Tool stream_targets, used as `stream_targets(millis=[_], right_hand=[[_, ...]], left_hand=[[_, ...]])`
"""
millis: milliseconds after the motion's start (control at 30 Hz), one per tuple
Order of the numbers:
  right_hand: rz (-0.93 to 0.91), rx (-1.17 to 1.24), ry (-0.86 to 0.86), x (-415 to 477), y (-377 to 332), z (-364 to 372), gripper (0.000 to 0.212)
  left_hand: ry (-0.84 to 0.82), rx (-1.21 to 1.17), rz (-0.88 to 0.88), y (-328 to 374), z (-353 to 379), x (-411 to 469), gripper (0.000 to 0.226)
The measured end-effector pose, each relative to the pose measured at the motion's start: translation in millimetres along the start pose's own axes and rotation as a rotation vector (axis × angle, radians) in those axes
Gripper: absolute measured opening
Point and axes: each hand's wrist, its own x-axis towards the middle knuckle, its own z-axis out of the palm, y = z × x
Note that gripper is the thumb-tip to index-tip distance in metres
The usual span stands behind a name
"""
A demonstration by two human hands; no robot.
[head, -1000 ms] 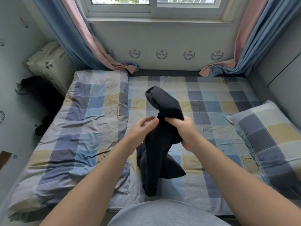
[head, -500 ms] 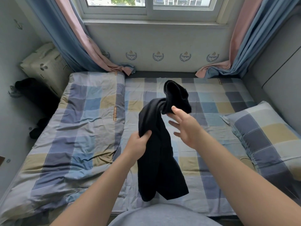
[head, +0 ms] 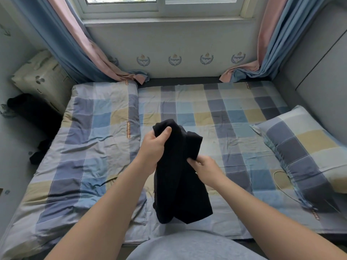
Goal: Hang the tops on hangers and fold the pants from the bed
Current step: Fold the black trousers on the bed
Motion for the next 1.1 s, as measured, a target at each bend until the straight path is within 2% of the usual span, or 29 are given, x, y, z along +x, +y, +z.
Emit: stream_targets(millis=[167,300,467,500,600,667,800,867,967,1100], right_hand=[[-0.072,0.142,0.062,0,-23,-18,0.034],[-0.089,0.378,0.100,5,-54,-35,0.037],[-0.029,0.634,0.110,12,-71,-59,0.030],[-0.031,0.652,0.107,13,-73,-61,0.029],[-0.023,0.676,0.120,16,-73,-64,0.029],[-0.010,0.703,0.124,15,-71,-64,0.030],[-0.059,0.573,0.110,11,-61,-65,0.030],[-0.091,0.422,0.075,3,-54,-65,0.041],[-0.153,0.283,-0.121,-16,-44,-57,0.065],[-0.191,0.096,-0.417,-35,-33,-39,0.097]], left_hand=[[-0.019,-0.037,0.009,3,-19,3,0.036],[-0.123,0.091,-0.052,-19,-29,-6,0.047],[-0.144,0.257,-0.181,-72,-31,-18,0.062],[-0.141,0.289,-0.191,-81,-29,-19,0.054],[-0.070,0.347,-0.176,-93,-20,-17,0.007],[0.005,0.329,-0.183,-88,-16,-12,0.010],[0.144,0.124,-0.206,-51,-16,-4,0.016],[0.190,0.004,-0.194,-32,-16,0,0.015],[0.260,-0.136,-0.229,-12,-13,5,0.019],[0.299,-0.289,-0.365,-6,-8,3,0.033]])
